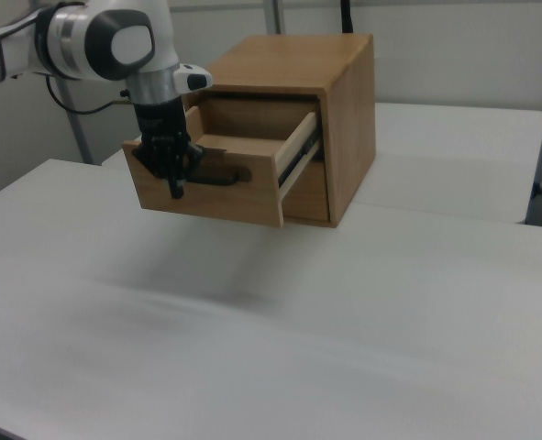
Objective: Close the drawer by sliding it
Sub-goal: 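Lower the gripper to the drawer front beside the black handle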
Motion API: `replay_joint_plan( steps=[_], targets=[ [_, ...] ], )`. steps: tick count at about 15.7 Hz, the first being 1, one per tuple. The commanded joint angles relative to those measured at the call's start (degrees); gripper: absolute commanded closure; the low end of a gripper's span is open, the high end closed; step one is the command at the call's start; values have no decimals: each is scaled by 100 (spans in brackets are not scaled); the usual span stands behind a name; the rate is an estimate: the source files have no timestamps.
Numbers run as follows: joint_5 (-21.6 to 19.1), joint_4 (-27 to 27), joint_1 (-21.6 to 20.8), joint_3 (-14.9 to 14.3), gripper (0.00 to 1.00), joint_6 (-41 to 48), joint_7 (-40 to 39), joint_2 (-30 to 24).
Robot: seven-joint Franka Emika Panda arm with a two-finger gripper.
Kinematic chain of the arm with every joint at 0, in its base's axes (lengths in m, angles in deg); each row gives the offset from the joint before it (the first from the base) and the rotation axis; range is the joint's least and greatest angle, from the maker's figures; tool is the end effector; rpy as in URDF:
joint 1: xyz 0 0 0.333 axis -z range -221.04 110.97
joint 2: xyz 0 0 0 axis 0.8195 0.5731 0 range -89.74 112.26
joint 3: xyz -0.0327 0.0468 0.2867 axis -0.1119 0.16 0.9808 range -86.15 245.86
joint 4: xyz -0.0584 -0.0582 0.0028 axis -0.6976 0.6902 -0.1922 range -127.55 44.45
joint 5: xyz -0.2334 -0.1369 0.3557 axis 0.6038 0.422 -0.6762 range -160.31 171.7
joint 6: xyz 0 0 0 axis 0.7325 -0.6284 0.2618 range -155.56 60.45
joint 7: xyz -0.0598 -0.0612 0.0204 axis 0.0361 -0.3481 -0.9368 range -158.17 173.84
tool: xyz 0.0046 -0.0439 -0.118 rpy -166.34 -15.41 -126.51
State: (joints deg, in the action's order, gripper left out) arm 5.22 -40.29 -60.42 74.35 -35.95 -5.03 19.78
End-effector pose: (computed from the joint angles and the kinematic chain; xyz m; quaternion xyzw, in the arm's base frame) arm 0.6547 0.0029 0.5077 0.9937 0.1110 -0.0162 0.0011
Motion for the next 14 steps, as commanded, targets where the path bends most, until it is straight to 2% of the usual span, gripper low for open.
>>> replay_joint_plan(
  steps=[1,3,7,11,14],
  targets=[
    [-391,383,-41,-21,100,-453,135,298],
    [-409,594,-50,-21,100,-663,275,465],
    [-392,857,-208,-21,100,-1638,688,886],
    [-392,1437,-234,-30,100,-2228,803,1432],
    [-383,1535,-393,-100,100,-2886,1031,1634]
  ],
)
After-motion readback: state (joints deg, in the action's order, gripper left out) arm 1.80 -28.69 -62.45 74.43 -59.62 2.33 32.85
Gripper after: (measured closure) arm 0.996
